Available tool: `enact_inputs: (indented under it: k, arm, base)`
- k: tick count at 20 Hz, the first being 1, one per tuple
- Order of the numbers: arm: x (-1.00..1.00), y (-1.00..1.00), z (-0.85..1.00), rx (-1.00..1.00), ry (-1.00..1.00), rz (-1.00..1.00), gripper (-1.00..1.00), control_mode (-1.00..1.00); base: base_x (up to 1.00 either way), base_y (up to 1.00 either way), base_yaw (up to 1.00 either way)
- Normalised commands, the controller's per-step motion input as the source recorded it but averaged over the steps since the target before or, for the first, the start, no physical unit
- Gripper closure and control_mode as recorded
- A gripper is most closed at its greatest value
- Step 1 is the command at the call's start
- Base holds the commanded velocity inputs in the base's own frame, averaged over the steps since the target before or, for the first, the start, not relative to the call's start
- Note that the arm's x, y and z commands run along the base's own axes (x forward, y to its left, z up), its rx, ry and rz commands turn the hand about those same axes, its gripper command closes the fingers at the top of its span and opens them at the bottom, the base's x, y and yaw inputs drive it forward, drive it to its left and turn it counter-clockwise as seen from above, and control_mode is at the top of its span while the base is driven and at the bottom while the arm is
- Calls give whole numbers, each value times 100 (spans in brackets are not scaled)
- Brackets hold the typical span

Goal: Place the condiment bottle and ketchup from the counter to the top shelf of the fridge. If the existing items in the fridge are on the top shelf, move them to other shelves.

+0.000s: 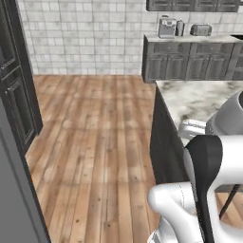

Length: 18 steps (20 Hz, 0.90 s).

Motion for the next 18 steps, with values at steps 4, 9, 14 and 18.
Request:
enact_inputs:
  k: [4, 9, 14, 18]
  arm:
    - [0, 0, 0, 0, 0, 0, -100, 100]
    - [0, 0, 0, 0, 0, 0, -100, 100]
    - [0, 0, 0, 0, 0, 0, -100, 100]
    - [0, 0, 0, 0, 0, 0, -100, 100]
  base:
    - [100, -2, -4]
    - [100, 28, -6]
    - [77, 31, -4]
    - [0, 85, 7]
